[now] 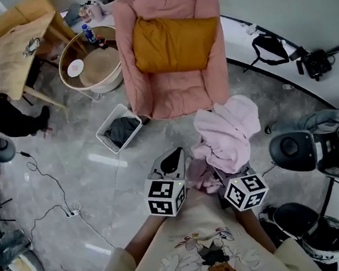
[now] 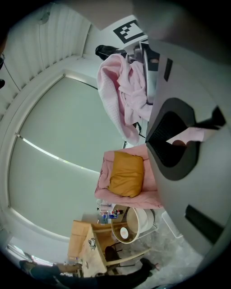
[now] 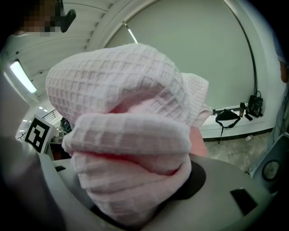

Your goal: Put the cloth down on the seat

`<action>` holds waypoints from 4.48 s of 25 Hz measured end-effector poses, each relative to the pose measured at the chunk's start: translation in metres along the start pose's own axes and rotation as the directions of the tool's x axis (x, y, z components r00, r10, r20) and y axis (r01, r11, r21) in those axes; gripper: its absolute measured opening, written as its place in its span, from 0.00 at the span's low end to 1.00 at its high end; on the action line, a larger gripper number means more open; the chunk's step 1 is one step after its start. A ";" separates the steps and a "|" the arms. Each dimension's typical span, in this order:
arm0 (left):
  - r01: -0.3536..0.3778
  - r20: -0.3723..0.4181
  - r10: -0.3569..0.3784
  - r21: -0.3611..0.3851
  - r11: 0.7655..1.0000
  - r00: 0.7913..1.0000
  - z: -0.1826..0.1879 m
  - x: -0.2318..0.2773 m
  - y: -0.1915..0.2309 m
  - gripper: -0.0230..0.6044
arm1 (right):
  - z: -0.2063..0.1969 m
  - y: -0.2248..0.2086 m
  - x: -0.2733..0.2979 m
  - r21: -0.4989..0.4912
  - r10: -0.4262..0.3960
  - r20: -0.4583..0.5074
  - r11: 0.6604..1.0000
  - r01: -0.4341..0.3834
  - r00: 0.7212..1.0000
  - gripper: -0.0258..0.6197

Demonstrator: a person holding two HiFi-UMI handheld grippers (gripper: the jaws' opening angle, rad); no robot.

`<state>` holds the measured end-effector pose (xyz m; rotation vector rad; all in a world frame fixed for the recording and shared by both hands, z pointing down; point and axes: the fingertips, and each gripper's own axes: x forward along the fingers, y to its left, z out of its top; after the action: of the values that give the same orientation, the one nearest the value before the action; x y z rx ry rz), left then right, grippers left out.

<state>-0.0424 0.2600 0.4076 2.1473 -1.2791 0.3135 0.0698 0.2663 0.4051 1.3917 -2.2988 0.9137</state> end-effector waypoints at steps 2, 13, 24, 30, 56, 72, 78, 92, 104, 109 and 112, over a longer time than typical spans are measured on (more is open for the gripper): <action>-0.002 0.001 0.002 -0.003 1.000 1.000 0.002 0.001 0.005 0.04 | 0.002 0.001 0.006 0.007 -0.001 -0.004 1.000 0.001 1.000 0.53; -0.063 0.010 0.062 0.012 0.998 0.998 0.023 0.018 0.029 0.04 | 0.026 -0.011 0.041 0.020 0.037 0.001 0.999 -0.037 0.999 0.53; -0.111 -0.023 0.113 0.058 0.992 0.993 0.083 0.100 0.054 0.04 | 0.096 -0.054 0.117 0.027 0.101 -0.007 0.995 -0.101 0.995 0.53; -0.143 -0.022 0.145 0.069 0.987 0.989 0.127 0.145 0.066 0.04 | 0.138 -0.083 0.152 0.022 0.130 -0.011 0.991 -0.130 0.991 0.53; -0.176 -0.026 0.179 0.089 0.980 0.984 0.215 0.265 0.088 0.04 | 0.243 -0.154 0.250 0.039 0.194 -0.009 0.980 -0.193 0.981 0.53; -0.125 -0.027 0.128 0.077 0.989 0.991 0.267 0.312 0.148 0.04 | 0.294 -0.152 0.316 0.126 0.154 0.014 0.980 -0.154 0.988 0.53; -0.125 -0.034 0.128 0.082 0.989 0.991 0.278 0.337 0.171 0.04 | 0.308 -0.168 0.354 0.194 0.135 0.023 0.971 -0.137 0.991 0.53; -0.128 -0.080 0.130 0.029 0.991 0.988 0.280 0.394 0.232 0.04 | 0.319 -0.205 0.444 0.364 0.069 0.021 0.928 -0.072 0.997 0.53; -0.114 -0.108 0.114 0.005 0.994 0.988 0.280 0.429 0.270 0.04 | 0.325 -0.221 0.506 0.507 0.014 0.044 0.861 -0.034 0.999 0.53; -0.108 -0.120 0.108 0.007 0.994 0.987 0.281 0.443 0.280 0.04 | 0.336 -0.224 0.533 0.592 0.037 0.088 0.801 -0.082 0.995 0.53; -0.108 -0.125 0.108 0.005 0.994 0.986 0.281 0.453 0.284 0.04 | 0.339 -0.233 0.549 0.623 0.019 0.087 0.779 -0.069 0.996 0.53</action>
<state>-0.0865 -0.3329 0.5173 2.0263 -1.3253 0.4844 0.0292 -0.4052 0.5370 1.6299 -2.1708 1.7932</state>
